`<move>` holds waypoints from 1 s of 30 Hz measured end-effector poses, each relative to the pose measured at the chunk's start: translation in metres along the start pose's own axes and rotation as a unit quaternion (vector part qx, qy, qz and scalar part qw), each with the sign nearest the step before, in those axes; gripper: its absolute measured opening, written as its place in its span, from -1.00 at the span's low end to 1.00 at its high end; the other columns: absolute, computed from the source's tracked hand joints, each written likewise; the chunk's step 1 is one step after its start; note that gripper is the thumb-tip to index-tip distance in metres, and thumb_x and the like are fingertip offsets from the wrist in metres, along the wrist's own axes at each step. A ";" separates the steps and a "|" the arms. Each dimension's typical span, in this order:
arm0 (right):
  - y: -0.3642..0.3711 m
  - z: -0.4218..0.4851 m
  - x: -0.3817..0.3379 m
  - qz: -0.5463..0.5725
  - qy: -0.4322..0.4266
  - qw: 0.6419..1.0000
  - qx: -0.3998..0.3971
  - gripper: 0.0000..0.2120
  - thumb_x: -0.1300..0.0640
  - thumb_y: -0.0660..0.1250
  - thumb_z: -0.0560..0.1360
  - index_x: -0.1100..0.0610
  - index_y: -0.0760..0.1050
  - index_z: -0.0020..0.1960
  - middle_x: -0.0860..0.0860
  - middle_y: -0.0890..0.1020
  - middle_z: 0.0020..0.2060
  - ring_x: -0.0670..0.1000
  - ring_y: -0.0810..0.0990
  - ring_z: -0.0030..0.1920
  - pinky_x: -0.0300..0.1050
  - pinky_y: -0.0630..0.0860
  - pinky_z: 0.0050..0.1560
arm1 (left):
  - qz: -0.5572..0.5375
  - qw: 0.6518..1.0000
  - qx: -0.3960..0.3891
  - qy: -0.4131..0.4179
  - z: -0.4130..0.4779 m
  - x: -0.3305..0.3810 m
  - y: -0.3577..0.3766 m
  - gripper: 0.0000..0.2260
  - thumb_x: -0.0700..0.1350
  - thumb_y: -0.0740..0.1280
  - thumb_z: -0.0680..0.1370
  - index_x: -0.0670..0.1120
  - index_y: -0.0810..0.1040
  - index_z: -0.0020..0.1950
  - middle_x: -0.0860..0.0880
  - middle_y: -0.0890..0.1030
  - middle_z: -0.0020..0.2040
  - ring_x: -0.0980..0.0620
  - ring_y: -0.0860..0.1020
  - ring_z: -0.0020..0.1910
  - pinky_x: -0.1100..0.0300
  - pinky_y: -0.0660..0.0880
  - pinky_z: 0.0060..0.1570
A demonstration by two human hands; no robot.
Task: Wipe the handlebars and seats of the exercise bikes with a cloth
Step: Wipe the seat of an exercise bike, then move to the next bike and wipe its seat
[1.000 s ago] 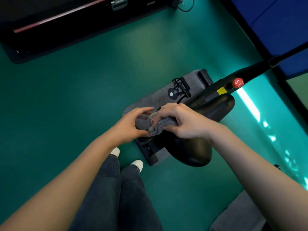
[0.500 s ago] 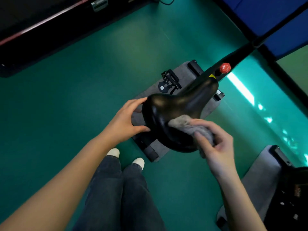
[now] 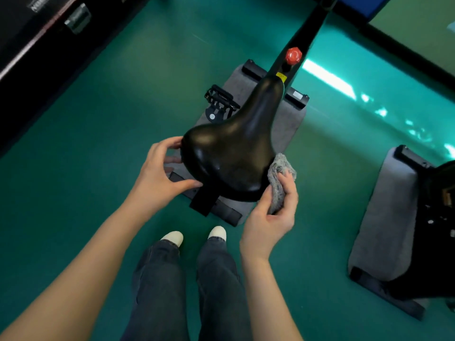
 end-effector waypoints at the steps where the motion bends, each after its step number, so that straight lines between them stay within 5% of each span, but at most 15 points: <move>1: 0.002 -0.008 -0.003 -0.009 -0.006 1.000 0.010 -0.74 0.43 0.25 0.51 0.27 0.51 0.16 0.18 0.54 0.22 0.05 0.47 0.32 -0.11 0.35 0.37 | 0.004 1.000 -0.003 0.006 0.001 0.000 0.000 -0.23 0.00 0.61 0.14 0.42 0.30 0.20 0.26 0.38 0.16 0.23 0.53 0.05 0.28 0.44 0.03; 7: 0.042 -0.066 -0.030 -0.056 -0.086 0.995 0.001 -0.67 0.49 0.24 0.46 0.31 0.51 0.18 0.09 0.51 0.26 0.05 0.38 0.39 -0.10 0.29 0.41 | 0.031 0.998 -0.041 0.037 0.005 0.006 -0.006 -0.28 0.01 0.58 0.21 0.29 0.33 0.27 0.14 0.42 0.16 0.12 0.54 0.09 0.29 0.45 0.06; 16: 0.080 -0.103 -0.056 0.007 -0.032 0.999 0.006 -0.68 0.47 0.24 0.48 0.23 0.53 0.17 0.09 0.57 0.21 0.02 0.49 0.31 -0.11 0.39 0.33 | 0.083 0.978 -0.179 0.063 0.022 0.012 -0.014 -0.37 -0.14 0.52 0.33 0.11 0.39 0.34 0.13 0.45 0.16 0.13 0.52 0.08 0.29 0.40 0.05; 21: 0.031 -0.093 -0.059 0.069 0.071 0.994 0.050 -0.74 0.38 0.23 0.54 0.14 0.51 0.16 -0.01 0.62 0.09 -0.16 0.57 0.11 -0.40 0.41 0.12 | 0.181 0.948 -0.225 0.136 0.018 0.043 -0.018 -0.44 -0.10 0.48 0.41 -0.02 0.38 0.37 0.12 0.38 0.17 0.08 0.48 0.11 0.27 0.34 0.13; 30: -0.093 -0.084 -0.063 0.036 0.125 0.987 0.099 -0.76 0.38 0.24 0.54 0.11 0.55 0.08 -0.06 0.64 -0.01 -0.18 0.58 0.00 -0.32 0.45 0.11 | 0.321 0.858 -0.292 0.274 -0.027 0.125 0.021 -0.53 -0.01 0.37 0.49 -0.09 0.40 0.37 -0.03 0.44 0.27 -0.08 0.41 0.25 -0.05 0.37 0.21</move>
Point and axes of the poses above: each hand's wrist, its own z-axis towards the middle knuckle, its own y-axis out of the palm, x = y × z, the point moved 10 cm from there along z, towards the middle knuckle
